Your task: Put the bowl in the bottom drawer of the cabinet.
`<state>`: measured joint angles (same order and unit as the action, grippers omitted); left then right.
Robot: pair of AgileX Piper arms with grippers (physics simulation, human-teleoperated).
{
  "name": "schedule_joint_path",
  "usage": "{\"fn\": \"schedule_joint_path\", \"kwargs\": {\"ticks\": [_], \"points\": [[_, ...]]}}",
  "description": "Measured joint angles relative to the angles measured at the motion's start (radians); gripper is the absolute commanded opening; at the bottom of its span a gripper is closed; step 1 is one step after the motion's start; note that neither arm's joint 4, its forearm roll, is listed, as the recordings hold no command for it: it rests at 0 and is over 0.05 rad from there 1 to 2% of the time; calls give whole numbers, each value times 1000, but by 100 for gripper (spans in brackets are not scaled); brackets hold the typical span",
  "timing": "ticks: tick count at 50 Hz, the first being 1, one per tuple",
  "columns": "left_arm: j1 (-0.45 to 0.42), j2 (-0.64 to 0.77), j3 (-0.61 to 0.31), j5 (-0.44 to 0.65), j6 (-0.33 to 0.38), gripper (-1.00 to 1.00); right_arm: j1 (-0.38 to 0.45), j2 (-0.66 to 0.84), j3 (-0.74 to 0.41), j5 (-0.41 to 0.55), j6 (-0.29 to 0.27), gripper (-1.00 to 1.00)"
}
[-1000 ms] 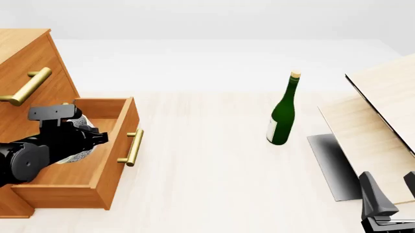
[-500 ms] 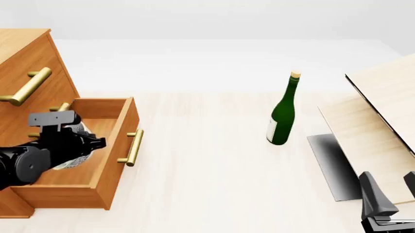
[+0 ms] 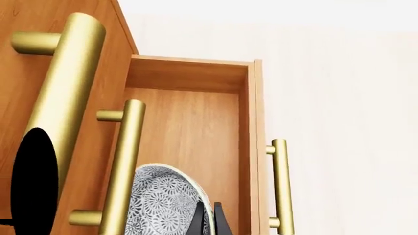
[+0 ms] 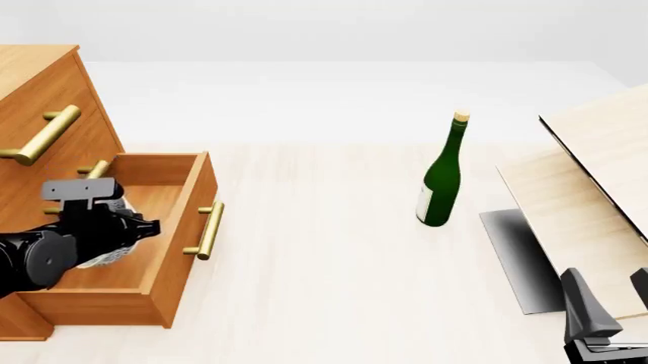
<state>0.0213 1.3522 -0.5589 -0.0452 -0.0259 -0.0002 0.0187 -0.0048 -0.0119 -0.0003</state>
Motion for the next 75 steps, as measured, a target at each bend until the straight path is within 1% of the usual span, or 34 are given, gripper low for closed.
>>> {"fn": "schedule_joint_path", "kwargs": {"ticks": [21,30,40,41,68,75], "points": [[18,23,0,-20,34,-100,0,0,0,0,0,100],[23,31,5,-31,37,-100,0,0,0,0,0,100],[18,32,7,-37,25,-100,0,0,0,0,0,100],[17,32,7,-37,24,100,0,0,0,0,0,100],[27,0,8,-44,10,100,0,0,0,0,0,100],[10,-12,3,-43,1,100,0,0,0,0,0,100]]}}
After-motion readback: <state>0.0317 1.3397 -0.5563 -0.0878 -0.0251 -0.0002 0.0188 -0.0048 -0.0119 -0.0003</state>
